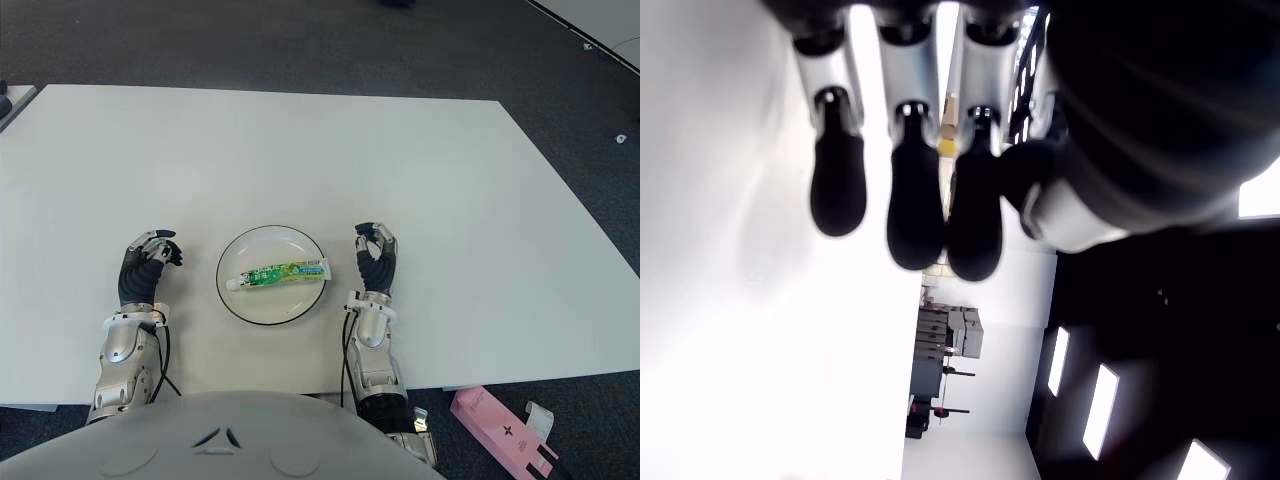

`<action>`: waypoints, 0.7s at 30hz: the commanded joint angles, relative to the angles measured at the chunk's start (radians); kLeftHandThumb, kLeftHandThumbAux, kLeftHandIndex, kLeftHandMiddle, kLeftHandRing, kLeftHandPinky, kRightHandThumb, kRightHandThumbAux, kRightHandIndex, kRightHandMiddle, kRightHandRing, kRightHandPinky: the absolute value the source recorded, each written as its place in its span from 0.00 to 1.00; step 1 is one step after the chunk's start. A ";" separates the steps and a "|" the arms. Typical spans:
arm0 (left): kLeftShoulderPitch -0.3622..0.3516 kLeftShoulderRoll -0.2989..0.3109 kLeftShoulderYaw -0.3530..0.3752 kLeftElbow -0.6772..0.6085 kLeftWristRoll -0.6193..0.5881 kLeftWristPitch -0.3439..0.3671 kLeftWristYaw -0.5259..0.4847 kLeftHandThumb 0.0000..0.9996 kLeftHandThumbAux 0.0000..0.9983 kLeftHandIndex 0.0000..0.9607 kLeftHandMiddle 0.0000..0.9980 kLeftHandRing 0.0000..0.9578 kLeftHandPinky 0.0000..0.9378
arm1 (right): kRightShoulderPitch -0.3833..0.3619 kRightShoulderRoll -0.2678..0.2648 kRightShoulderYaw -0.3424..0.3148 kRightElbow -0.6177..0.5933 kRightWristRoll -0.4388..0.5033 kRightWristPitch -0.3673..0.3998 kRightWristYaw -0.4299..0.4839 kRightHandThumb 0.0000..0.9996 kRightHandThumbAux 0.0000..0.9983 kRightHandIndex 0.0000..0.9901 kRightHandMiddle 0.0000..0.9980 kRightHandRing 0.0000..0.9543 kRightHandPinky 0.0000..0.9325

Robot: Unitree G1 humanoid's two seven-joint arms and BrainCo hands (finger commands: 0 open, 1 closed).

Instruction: Put the toothpaste on the table into the plate.

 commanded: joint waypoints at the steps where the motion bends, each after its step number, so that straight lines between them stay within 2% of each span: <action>1: 0.010 -0.002 -0.005 0.037 -0.001 0.035 0.000 0.70 0.72 0.45 0.63 0.66 0.65 | -0.002 -0.013 -0.015 0.006 0.050 0.046 0.069 0.70 0.73 0.43 0.46 0.46 0.46; 12: 0.007 -0.003 -0.005 0.038 0.001 0.035 0.005 0.70 0.72 0.45 0.63 0.66 0.65 | -0.019 -0.043 -0.043 0.021 0.159 0.121 0.241 0.70 0.73 0.43 0.47 0.48 0.49; 21: 0.002 -0.003 -0.003 0.046 -0.006 0.027 -0.001 0.71 0.72 0.45 0.63 0.66 0.65 | -0.023 -0.043 -0.068 0.007 0.212 0.192 0.307 0.70 0.73 0.43 0.48 0.49 0.48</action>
